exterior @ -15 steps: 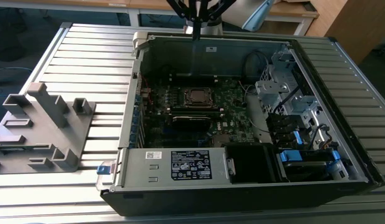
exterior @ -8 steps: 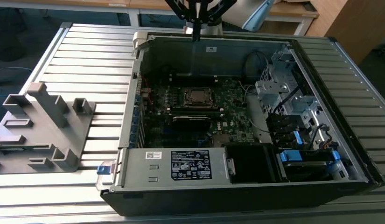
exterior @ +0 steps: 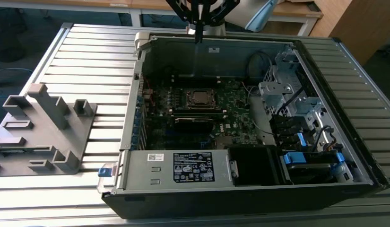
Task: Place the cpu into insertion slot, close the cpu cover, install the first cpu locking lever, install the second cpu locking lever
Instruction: 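Install the second cpu locking lever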
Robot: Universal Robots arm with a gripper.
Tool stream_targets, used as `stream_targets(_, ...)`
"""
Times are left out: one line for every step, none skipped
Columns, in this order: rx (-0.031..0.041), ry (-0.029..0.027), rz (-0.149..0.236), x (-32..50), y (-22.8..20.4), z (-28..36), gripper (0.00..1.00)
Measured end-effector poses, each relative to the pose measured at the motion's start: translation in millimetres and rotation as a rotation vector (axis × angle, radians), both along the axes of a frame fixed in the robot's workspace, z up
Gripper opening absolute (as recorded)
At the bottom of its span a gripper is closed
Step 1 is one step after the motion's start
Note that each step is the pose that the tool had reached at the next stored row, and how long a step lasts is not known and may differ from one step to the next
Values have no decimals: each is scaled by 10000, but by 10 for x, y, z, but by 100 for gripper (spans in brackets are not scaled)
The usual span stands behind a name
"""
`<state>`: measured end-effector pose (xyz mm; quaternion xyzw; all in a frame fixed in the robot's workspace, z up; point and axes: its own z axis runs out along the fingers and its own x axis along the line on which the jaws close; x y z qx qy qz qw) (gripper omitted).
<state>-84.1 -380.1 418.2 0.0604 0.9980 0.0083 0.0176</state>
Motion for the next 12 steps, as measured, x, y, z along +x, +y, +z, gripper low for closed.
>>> stream_targets(0,0,0,0,0,0,10)
stream_targets(-1,1,0,0,0,0,10)
stream_targets(-1,1,0,0,0,0,10)
stream_targets(-1,1,0,0,0,0,10)
stream_targets(-1,0,0,0,0,-1,10)
stream_targets(0,0,0,0,0,-1,10)
stream_targets(1,-1,0,0,0,-6,10)
stream_targets(1,-1,0,0,0,-11,10)
stream_targets(-1,0,0,0,0,-18,10)
stream_targets(0,0,0,0,0,-27,10)
stream_targets(-1,0,0,0,0,-33,10)
stream_targets(0,0,0,0,0,-35,10)
